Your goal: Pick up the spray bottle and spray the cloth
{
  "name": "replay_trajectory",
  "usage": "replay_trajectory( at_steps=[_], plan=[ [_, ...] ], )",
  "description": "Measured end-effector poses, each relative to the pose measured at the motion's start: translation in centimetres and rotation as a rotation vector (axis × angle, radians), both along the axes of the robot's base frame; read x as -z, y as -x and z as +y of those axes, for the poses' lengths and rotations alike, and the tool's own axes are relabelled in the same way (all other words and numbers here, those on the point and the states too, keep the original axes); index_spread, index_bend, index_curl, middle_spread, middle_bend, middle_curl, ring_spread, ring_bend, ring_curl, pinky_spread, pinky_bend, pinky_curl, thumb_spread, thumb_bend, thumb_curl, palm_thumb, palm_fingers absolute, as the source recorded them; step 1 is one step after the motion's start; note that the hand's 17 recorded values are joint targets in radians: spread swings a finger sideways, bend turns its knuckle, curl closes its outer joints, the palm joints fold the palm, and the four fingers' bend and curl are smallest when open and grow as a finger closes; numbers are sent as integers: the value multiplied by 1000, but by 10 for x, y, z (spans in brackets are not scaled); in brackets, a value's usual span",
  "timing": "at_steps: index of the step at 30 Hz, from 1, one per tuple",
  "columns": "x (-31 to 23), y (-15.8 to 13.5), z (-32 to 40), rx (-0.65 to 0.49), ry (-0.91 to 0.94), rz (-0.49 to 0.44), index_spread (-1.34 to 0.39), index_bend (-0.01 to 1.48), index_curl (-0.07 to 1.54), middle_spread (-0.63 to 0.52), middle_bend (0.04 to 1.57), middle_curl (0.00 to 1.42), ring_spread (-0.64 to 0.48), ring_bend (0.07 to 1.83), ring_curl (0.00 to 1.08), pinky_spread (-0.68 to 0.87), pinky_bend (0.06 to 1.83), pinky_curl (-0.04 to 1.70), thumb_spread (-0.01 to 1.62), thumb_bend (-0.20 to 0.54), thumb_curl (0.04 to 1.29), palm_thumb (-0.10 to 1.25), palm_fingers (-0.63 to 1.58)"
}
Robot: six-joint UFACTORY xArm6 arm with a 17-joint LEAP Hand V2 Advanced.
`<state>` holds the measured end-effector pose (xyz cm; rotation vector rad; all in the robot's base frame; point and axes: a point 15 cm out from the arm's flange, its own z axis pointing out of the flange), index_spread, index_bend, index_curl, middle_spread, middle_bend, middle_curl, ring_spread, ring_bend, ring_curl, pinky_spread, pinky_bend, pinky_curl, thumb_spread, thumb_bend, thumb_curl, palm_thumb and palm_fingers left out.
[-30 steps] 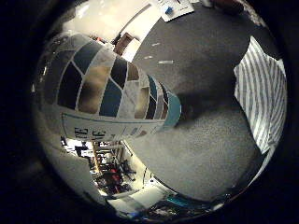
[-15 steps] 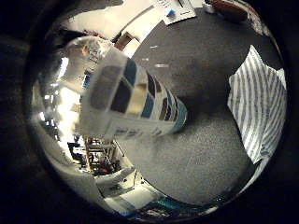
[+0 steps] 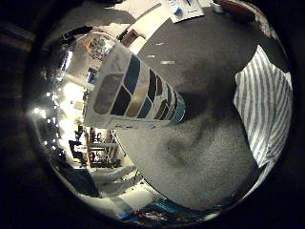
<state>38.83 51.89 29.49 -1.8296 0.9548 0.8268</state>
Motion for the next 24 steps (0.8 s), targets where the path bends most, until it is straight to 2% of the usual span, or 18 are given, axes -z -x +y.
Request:
replay_trajectory(
  at_steps=[3, 10, 20, 24],
  plan=[
    [-12, 1, -6, -8, 23, -33, -370, 177, 361, -103, 315, 379, 40, 574, 188, 505, 1148, 0, 829, -36, 339, 414, 200],
    [-18, -6, -28, 1, 120, -46, -349, 172, 343, -50, 274, 370, 151, 515, 189, 559, 1060, 5, 828, -36, 341, 418, 158],
    [-57, -25, -84, 65, 281, -119, -317, 167, 322, 7, 225, 359, 213, 436, 198, 587, 962, 47, 832, -36, 344, 426, 125],
    [-53, -20, -108, 92, 324, -112, -314, 166, 316, 11, 212, 359, 220, 411, 203, 591, 943, 67, 829, -36, 346, 438, 126]
  ],
)
